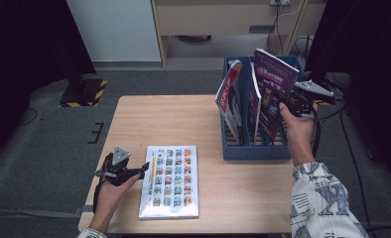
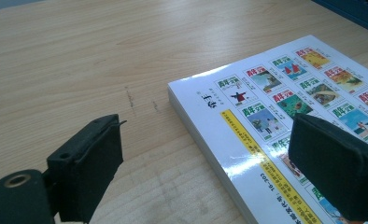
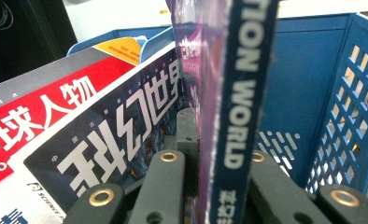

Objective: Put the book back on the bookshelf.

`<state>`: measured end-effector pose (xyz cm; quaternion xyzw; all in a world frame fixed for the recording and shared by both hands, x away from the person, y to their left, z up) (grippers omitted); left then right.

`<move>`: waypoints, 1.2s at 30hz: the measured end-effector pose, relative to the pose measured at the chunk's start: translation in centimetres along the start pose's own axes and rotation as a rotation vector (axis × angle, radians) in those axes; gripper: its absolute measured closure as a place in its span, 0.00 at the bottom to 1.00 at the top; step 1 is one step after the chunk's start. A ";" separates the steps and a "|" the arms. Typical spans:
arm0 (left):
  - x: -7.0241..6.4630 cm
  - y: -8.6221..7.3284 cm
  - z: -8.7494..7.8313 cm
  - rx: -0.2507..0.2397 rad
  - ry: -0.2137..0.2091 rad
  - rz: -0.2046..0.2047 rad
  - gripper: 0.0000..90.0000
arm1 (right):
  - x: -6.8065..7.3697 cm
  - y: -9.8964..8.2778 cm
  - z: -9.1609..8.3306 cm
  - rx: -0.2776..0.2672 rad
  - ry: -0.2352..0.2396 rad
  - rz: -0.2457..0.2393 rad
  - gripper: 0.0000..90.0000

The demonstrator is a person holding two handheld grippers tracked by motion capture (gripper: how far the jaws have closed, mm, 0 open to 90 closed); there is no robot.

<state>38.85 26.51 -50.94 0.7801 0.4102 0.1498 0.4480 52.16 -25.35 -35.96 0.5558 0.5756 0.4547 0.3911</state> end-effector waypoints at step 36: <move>0.0 0.0 0.0 0.002 0.000 0.005 0.11 | 0.7 -2.4 0.0 -0.017 -0.016 -0.026 0.94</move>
Point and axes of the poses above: each handheld gripper's, and its own axes: z roughly forward along the jaws, y roughly out of its top, x roughly to its left, the point moved 3 cm from there along z, roughly forward along the jaws, and after that the axes turned 15 degrees about -y, right-handed, at the moved point
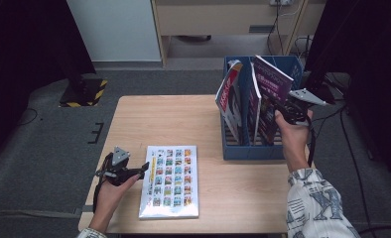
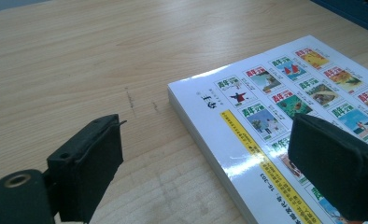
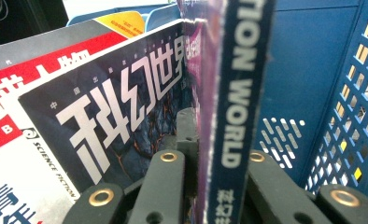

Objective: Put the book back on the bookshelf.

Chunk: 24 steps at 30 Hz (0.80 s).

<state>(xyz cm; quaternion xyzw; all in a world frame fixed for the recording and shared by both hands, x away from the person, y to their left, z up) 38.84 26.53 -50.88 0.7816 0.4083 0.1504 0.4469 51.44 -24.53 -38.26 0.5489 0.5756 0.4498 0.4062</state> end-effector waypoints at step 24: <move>-0.1 0.0 0.0 -0.005 -0.001 -0.003 0.11 | 0.5 -1.0 0.1 0.051 0.011 -0.046 0.93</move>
Point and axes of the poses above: each handheld gripper's, and its own axes: z roughly forward along the jaws, y roughly out of its top, x roughly to its left, the point moved 3 cm from there along z, roughly forward along the jaws, and after that the axes turned 15 degrees about -y, right-handed, at the moved point
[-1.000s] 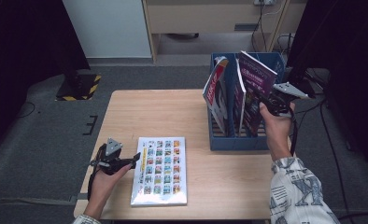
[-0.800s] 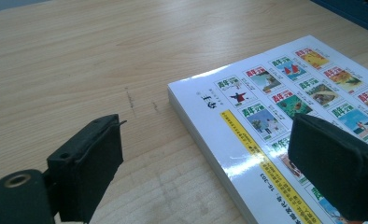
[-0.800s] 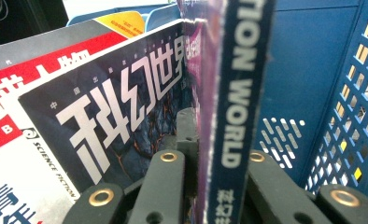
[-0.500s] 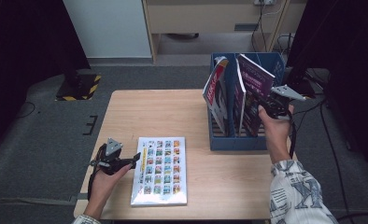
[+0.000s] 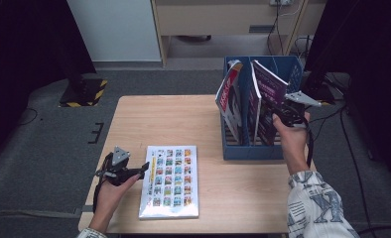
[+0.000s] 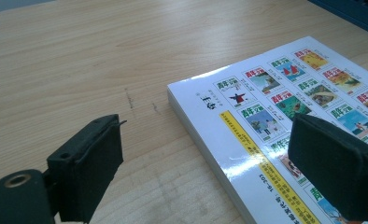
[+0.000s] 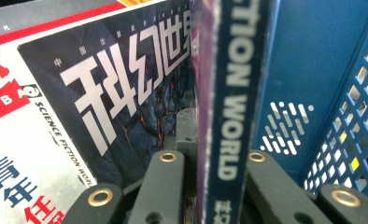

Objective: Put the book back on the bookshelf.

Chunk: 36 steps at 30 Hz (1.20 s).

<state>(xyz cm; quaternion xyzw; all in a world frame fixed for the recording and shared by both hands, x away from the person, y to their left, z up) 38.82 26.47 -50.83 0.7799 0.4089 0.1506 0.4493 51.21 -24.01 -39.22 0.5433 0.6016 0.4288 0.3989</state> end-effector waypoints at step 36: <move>0.0 0.0 0.1 0.002 -0.001 -0.001 0.11 | 0.1 0.1 0.0 0.059 0.045 -0.020 0.90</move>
Point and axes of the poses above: each handheld gripper's, and its own axes: z roughly forward along the jaws, y roughly out of its top, x roughly to its left, the point moved 3 cm from there along z, roughly forward along the jaws, and after that the axes turned 15 degrees about -y, right-handed, at the moved point
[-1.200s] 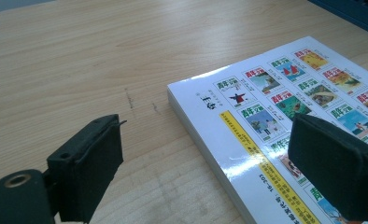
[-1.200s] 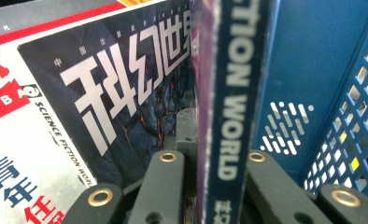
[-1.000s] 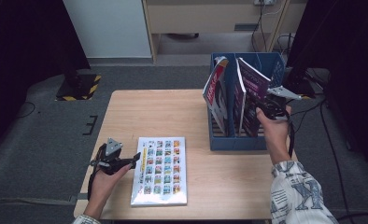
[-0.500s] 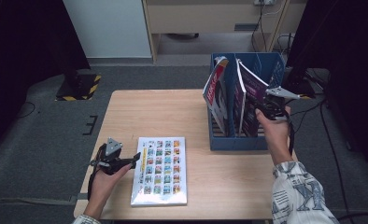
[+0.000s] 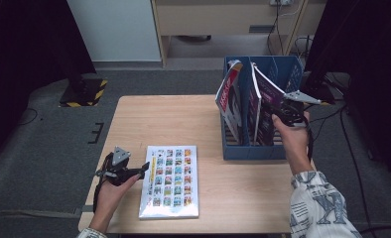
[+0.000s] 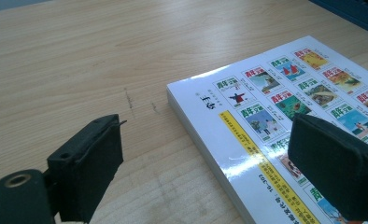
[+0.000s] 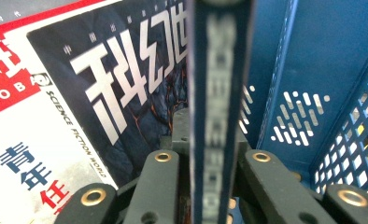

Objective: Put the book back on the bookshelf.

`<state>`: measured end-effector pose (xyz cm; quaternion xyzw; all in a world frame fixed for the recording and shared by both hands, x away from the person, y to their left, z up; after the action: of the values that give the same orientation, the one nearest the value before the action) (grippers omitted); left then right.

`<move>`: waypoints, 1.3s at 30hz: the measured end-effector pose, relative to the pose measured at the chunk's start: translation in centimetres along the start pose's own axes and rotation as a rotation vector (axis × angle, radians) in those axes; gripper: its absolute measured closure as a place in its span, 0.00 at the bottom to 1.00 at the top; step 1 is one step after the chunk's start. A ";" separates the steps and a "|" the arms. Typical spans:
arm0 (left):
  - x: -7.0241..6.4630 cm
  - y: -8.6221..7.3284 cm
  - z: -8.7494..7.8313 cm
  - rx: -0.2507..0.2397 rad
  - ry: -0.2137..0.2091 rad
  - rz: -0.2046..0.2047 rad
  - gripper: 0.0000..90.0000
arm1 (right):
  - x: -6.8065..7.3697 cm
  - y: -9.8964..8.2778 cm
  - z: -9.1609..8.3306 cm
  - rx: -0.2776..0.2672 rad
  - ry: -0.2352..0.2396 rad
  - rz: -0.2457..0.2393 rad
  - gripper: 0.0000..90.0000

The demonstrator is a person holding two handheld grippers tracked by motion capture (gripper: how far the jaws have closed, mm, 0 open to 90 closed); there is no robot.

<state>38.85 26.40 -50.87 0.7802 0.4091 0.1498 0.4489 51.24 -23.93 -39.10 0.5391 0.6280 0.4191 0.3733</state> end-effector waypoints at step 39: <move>-0.1 0.0 0.1 0.007 0.002 0.008 0.11 | 0.3 1.1 -0.4 -0.079 -0.034 0.039 0.94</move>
<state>38.90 26.28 -50.91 0.7832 0.4070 0.1510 0.4452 51.23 -23.66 -37.92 0.5432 0.5940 0.4414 0.3965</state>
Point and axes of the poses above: each handheld gripper's, and its own axes: z roughly forward along the jaws, y roughly out of its top, x roughly to its left, the point moved 3 cm from there along z, roughly forward along the jaws, and after that the axes turned 15 degrees about -y, right-handed, at the moved point
